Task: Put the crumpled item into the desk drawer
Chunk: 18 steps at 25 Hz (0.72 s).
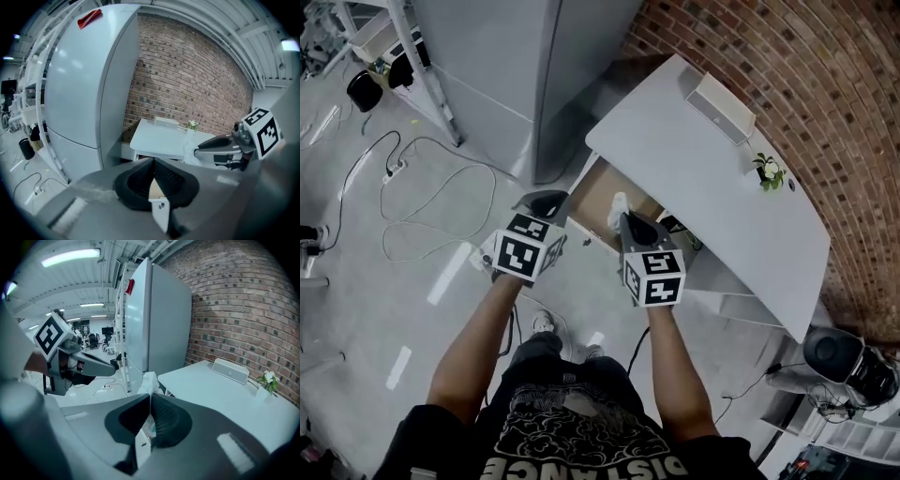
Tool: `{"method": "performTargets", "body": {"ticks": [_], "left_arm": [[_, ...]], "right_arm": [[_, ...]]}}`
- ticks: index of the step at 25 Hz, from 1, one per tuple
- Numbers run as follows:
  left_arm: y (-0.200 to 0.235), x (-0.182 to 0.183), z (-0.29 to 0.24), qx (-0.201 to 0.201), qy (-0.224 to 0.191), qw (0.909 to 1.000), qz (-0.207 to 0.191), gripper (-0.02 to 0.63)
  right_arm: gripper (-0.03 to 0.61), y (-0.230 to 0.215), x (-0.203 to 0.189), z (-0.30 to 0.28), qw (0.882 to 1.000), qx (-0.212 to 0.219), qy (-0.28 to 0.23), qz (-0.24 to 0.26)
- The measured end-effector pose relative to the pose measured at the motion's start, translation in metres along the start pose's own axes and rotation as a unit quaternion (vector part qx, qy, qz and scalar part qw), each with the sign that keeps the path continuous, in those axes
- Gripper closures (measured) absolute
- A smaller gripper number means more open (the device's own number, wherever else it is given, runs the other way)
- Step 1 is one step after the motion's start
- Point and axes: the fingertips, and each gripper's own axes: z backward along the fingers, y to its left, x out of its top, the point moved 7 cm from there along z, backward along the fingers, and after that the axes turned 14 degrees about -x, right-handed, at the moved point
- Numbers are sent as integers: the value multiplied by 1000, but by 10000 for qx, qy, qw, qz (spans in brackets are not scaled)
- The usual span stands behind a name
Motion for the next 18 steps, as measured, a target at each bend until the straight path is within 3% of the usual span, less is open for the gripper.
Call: {"method": "performTargets", "body": {"ticks": [11,18], "left_arm": [[25,-33,-10,360,123,9988,308,615],[28,-55,-32,777,250,9951,552,614]], "right_arm": [[568,-1,-40,-46,9985,430,265,220],[568,-13,-55,-84,9939,958,364,403]]}}
